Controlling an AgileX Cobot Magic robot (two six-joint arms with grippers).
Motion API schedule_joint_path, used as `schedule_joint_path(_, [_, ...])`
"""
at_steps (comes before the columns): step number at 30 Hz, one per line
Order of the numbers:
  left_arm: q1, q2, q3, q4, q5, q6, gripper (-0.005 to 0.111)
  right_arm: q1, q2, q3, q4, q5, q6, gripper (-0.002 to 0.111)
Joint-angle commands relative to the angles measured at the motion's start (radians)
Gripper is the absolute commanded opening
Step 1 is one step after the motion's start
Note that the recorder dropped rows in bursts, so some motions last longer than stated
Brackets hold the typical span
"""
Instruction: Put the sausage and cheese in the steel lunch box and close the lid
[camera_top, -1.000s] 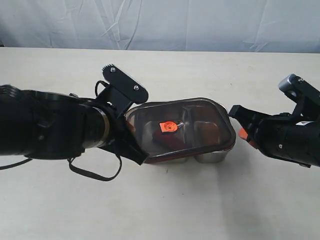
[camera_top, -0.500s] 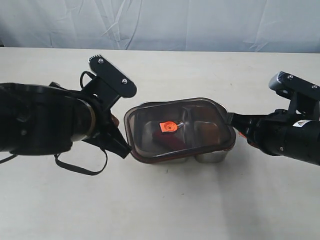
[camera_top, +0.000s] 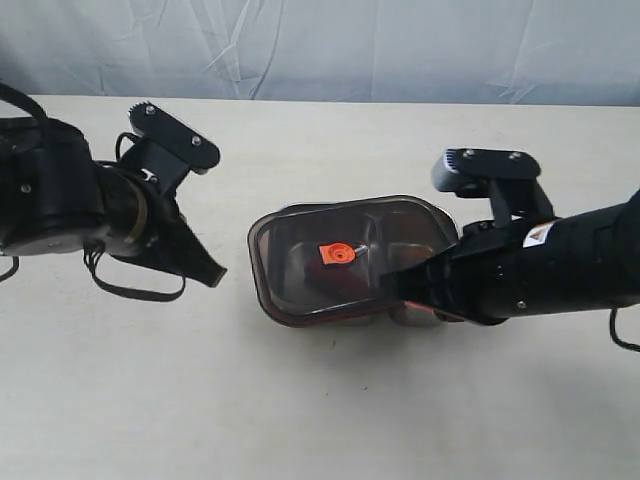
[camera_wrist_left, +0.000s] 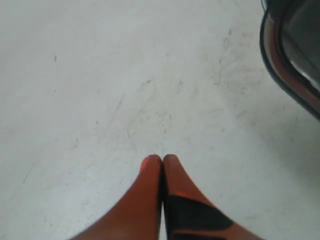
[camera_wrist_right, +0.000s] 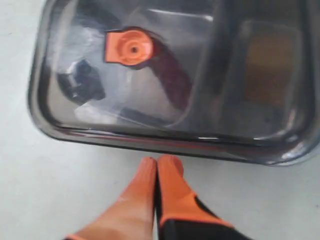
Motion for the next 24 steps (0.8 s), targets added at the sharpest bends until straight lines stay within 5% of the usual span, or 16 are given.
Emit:
schedule_joint_path(1, [0.084,0.018,0.001,-0.076,-0.176,0.010,0.000,0.125,0.042,-0.038,-0.008,-0.089,-0.014,-0.001])
schedule_joint_path(12, [0.096,0.154,0.001,-0.228,-0.201,0.187,0.000,0.141,0.072,-0.079,0.012,-0.015,-0.003,-0.001])
schedule_joint_path(24, [0.096,0.177,0.001,-0.227,-0.276,0.187,0.000,0.286,0.287,-0.196,0.004,-0.056,-0.008,-0.001])
